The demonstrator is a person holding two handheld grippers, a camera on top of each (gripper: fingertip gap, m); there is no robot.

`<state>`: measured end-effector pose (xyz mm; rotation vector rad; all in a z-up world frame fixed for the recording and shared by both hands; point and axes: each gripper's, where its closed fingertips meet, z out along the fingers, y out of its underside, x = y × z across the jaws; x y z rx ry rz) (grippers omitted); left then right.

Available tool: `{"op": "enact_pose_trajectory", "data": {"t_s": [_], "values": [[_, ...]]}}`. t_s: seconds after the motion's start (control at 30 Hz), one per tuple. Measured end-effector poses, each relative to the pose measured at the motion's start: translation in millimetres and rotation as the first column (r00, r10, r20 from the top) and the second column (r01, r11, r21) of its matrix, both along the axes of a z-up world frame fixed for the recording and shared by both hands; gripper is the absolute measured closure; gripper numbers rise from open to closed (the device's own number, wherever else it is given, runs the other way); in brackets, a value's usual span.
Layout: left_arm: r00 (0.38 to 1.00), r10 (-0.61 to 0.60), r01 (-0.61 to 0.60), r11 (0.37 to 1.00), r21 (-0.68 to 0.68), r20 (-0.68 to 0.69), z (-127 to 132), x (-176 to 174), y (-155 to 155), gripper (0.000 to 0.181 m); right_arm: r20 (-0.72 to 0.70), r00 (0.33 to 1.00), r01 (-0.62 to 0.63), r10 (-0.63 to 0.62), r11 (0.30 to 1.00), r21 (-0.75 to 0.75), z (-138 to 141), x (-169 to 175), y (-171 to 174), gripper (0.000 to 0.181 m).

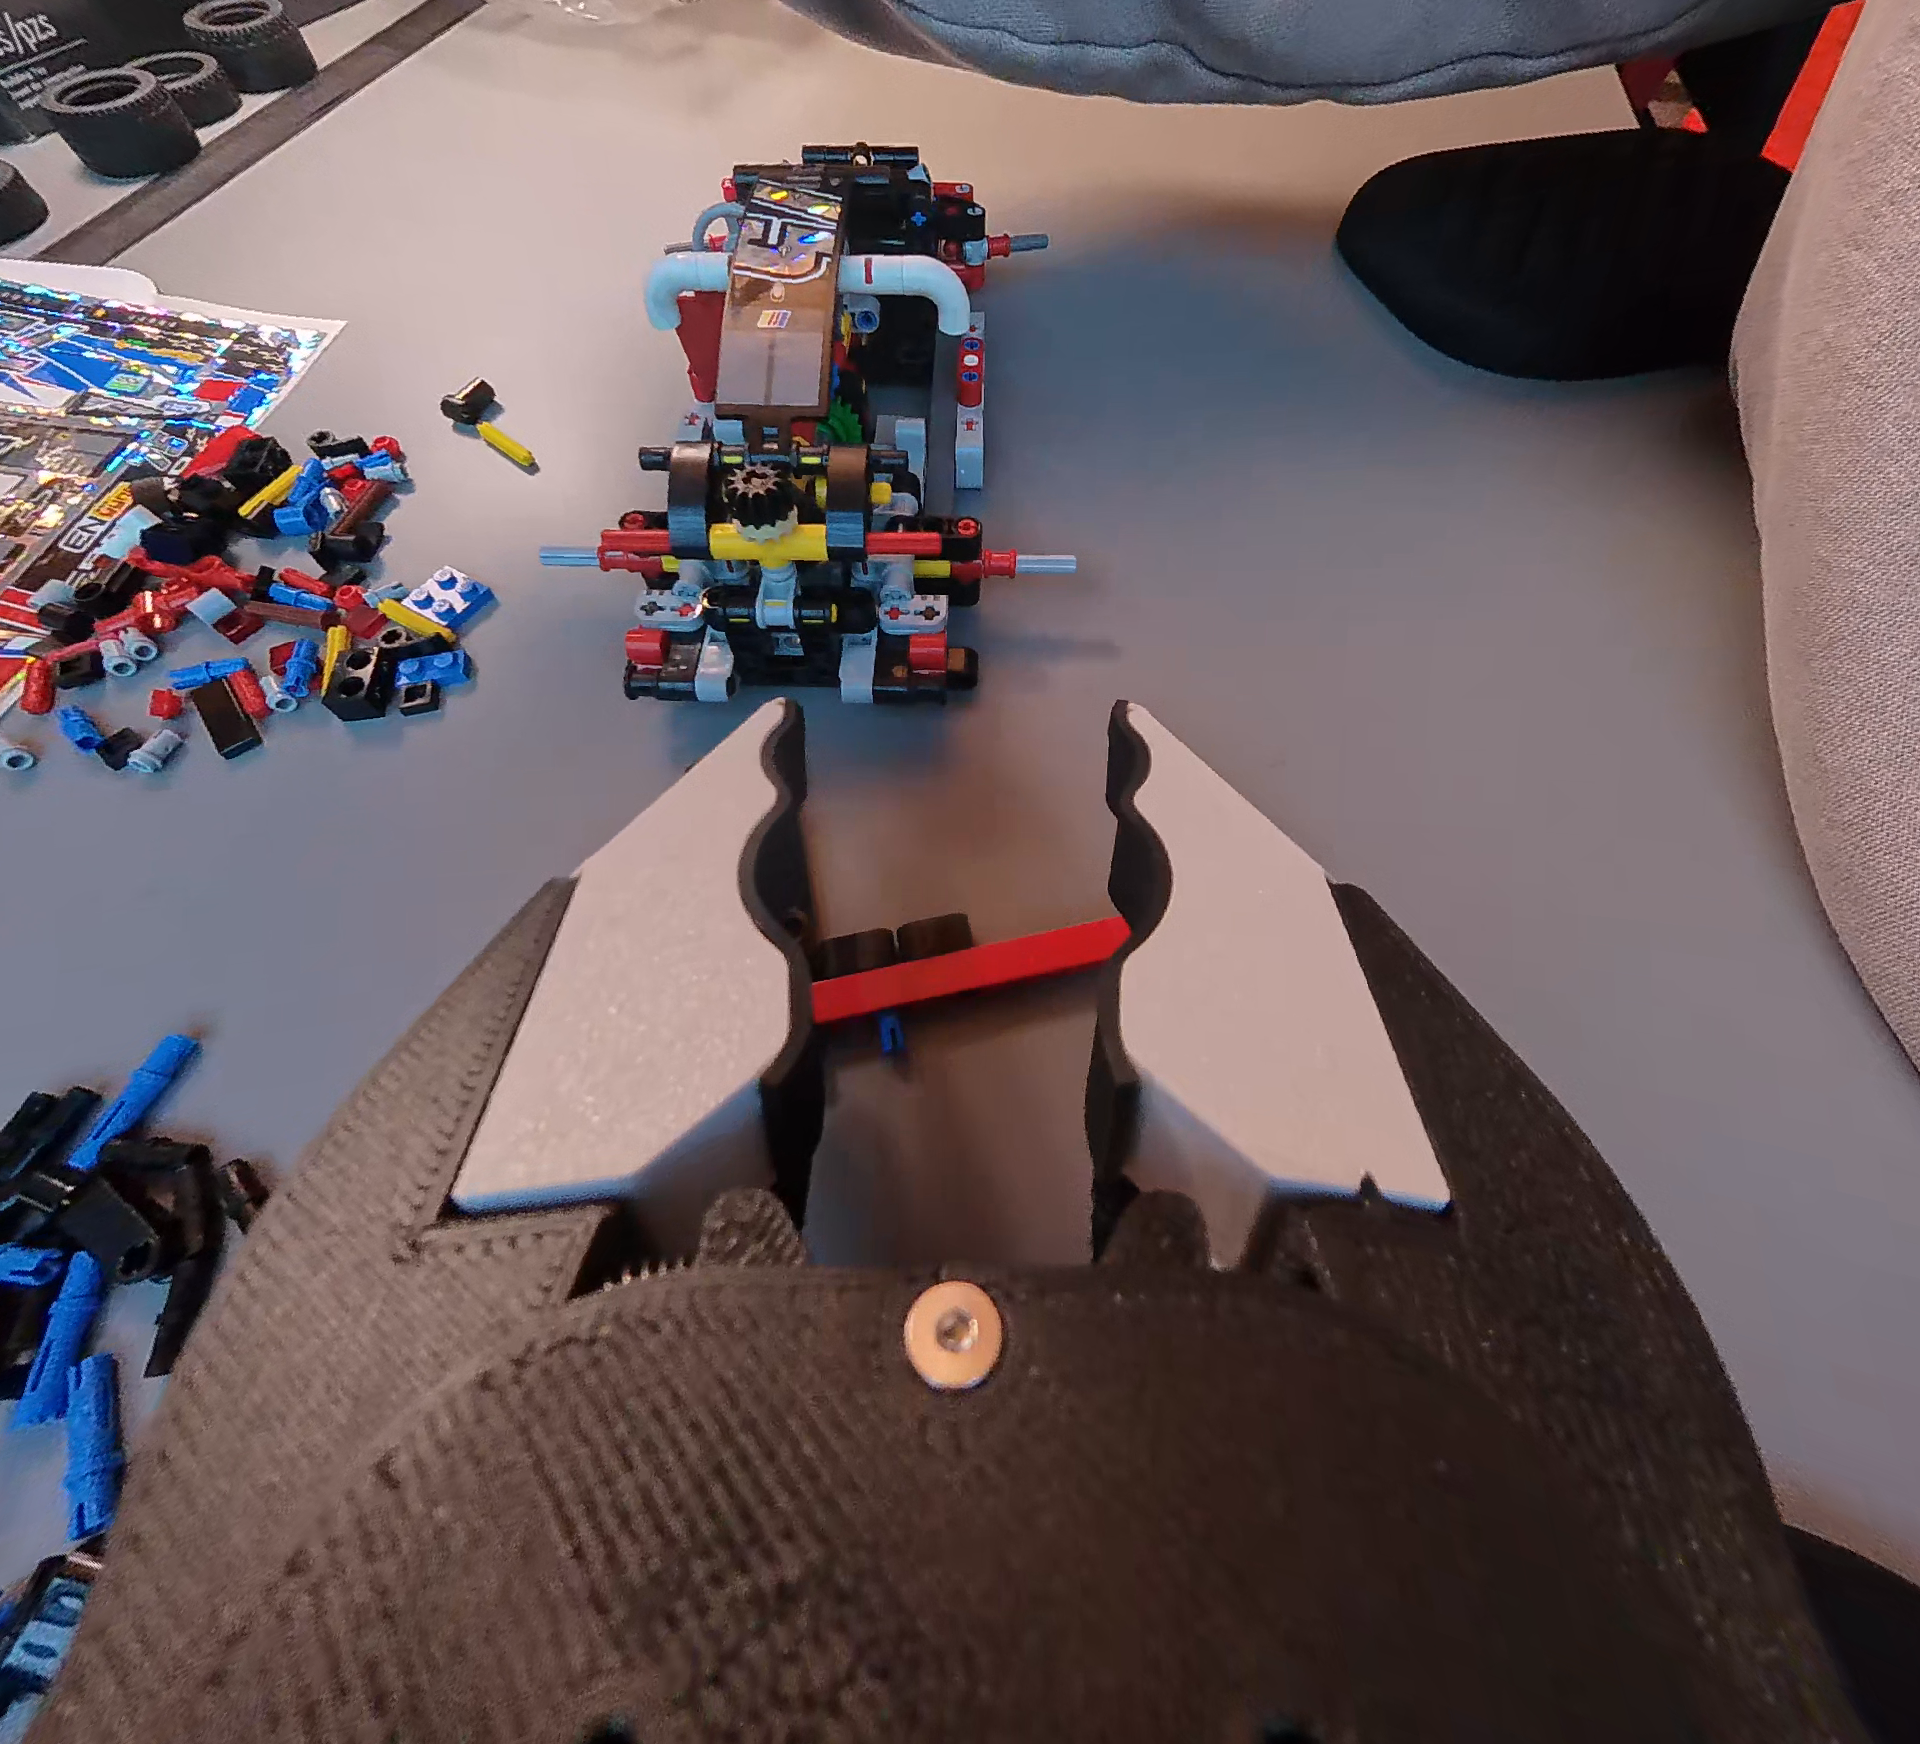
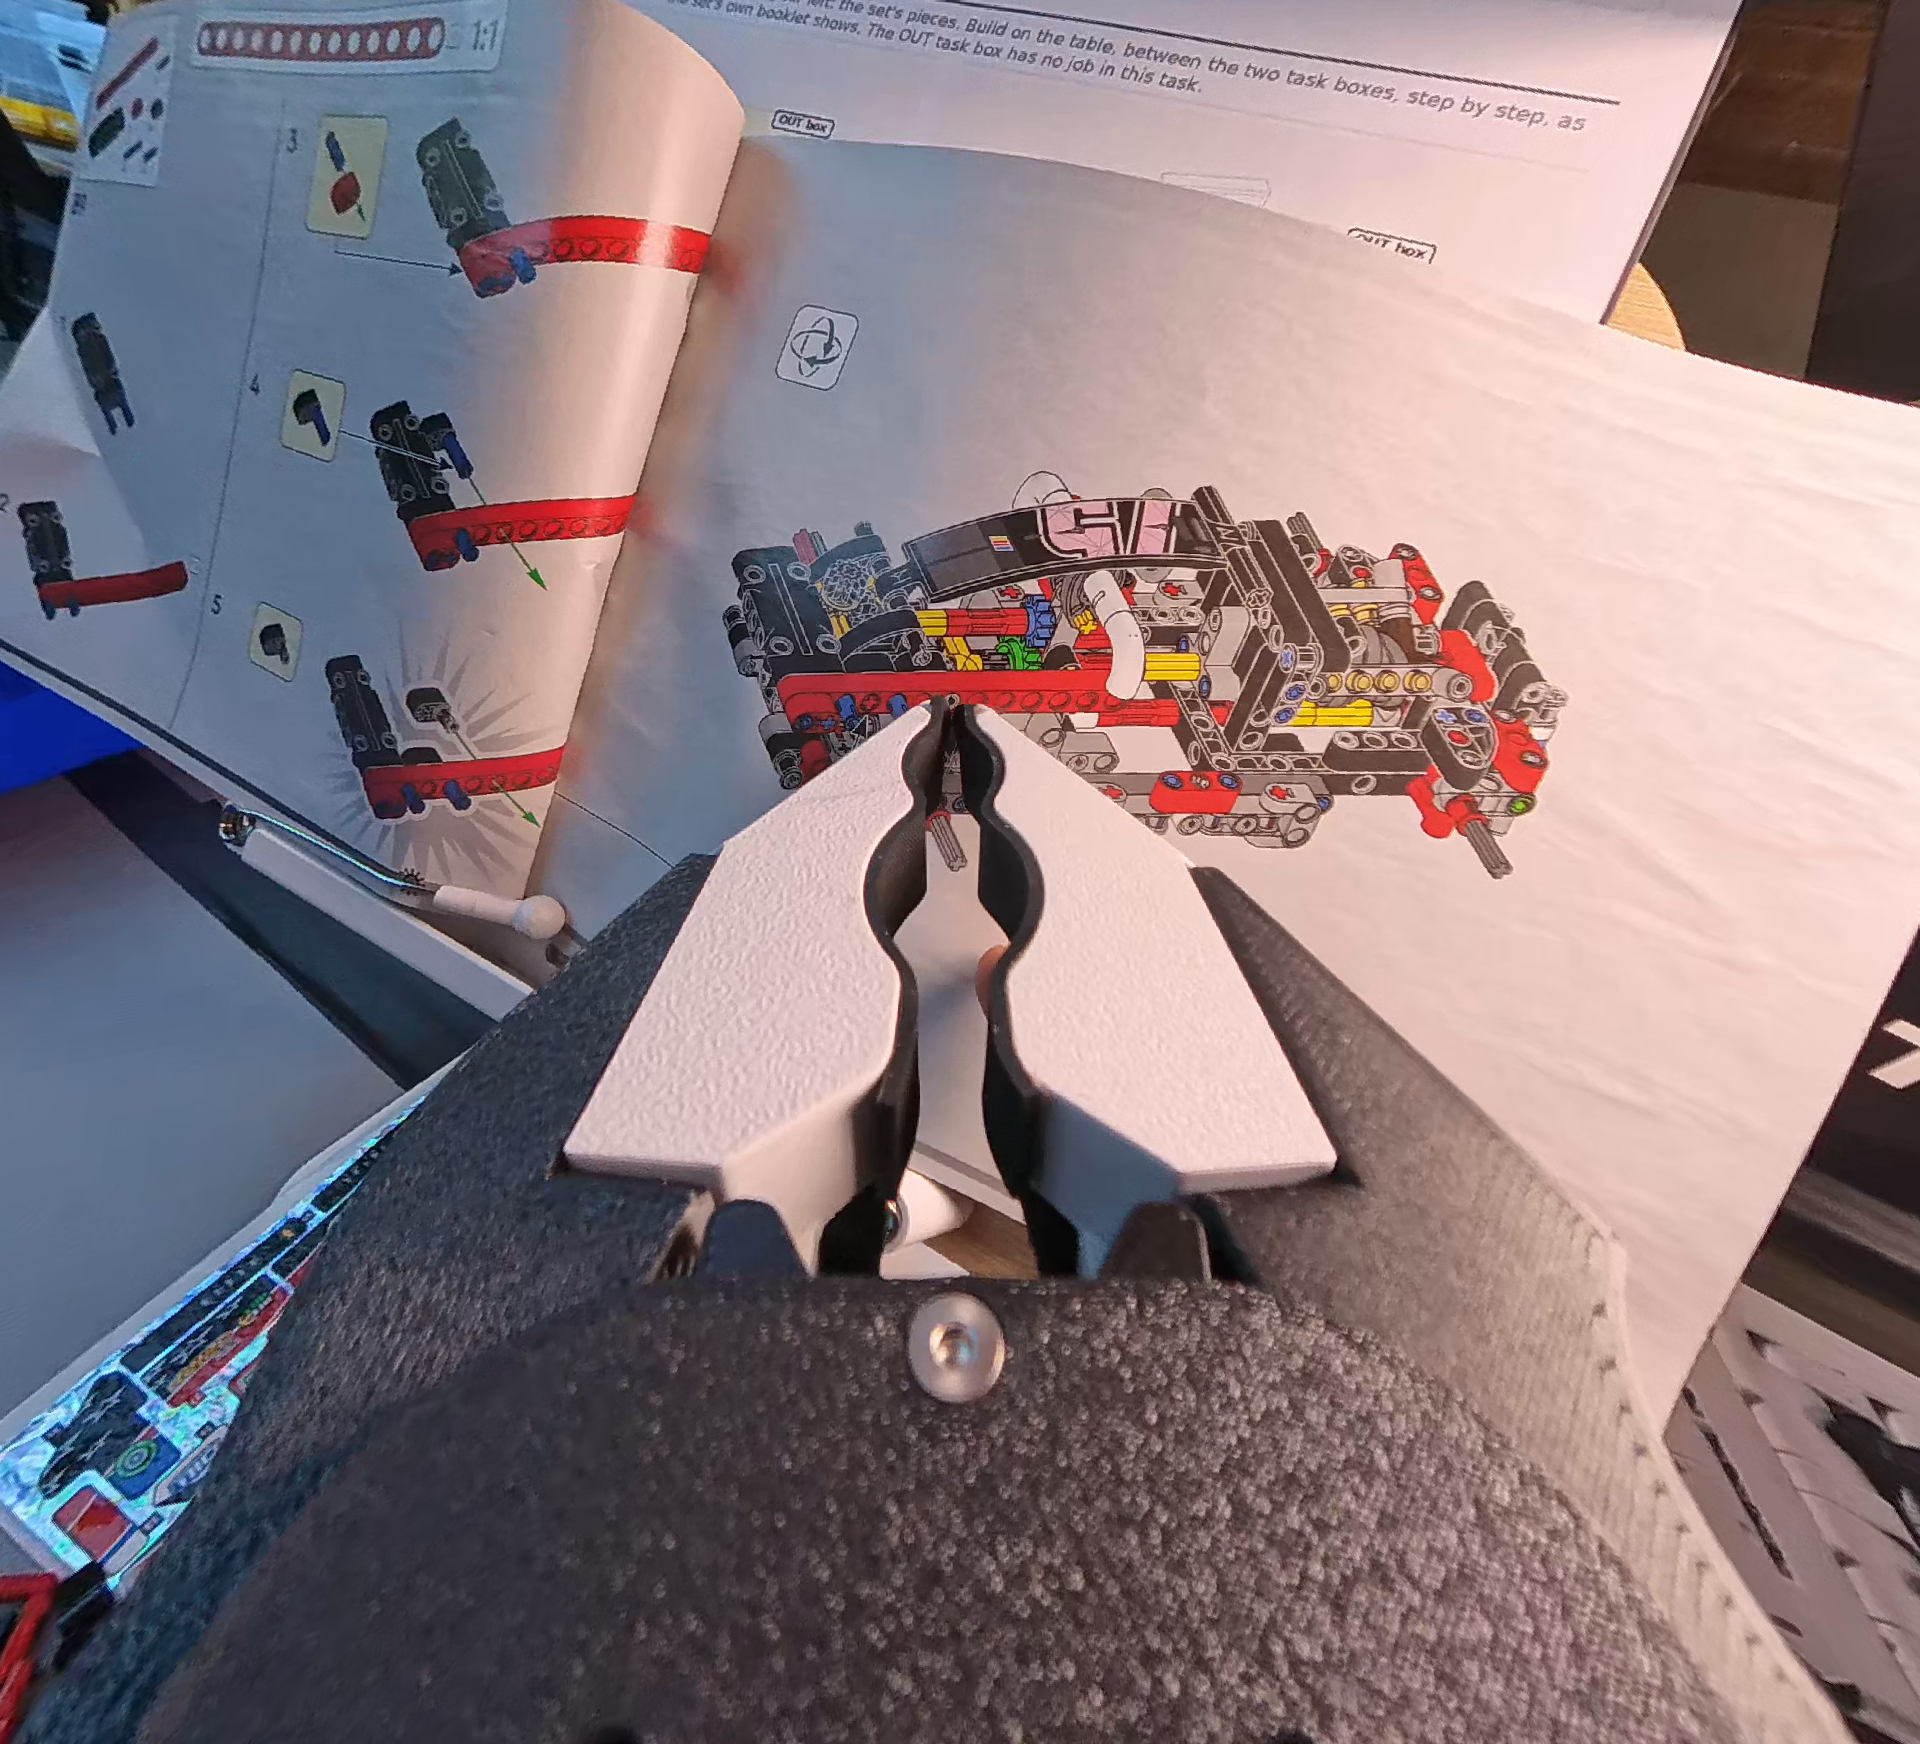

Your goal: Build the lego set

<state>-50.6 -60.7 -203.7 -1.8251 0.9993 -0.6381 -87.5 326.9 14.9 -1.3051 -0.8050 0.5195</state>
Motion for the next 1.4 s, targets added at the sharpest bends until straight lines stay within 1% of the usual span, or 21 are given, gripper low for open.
{"op": "enact_pose_trajectory", "data": {"t_s": [0.4, 0.93, 1.23, 1.4], "values": [[1.0, 0.004, -0.004, 1.0, 0.001, -0.003, -0.4, -0.1, 0.7, 0.121, 0.011, 1.0, -0.015, 0.015, 1.0, 0.001, -2.4, -4.3, -3.9, 0.181], [1.0, 0.009, -0.009, 1.0, -0.002, -0.007, -1.2, -0.1, 1.4, 0.117, 0.022, 1.0, -0.008, 0.008, 1.0, -0.007, -5.6, 1.2, -2.9, 0.179], [1.0, 0.011, -0.011, 1.0, -0.005, -0.008, -1.5, -0.4, 1.9, 0.116, 0.02, 1.0, -0.006, 0.005, 1.0, 0.002, 1.0, 1.2, -2.3, 0.179], [1.0, 0.011, -0.011, 1.0, -0.005, -0.01, -1.7, -0.4, 1.8, 0.115, 0.035, 0.999, -0.014, 0.014, 1.0, 0.011, 0.2, -2.8, -5.4, 0.178]]}}
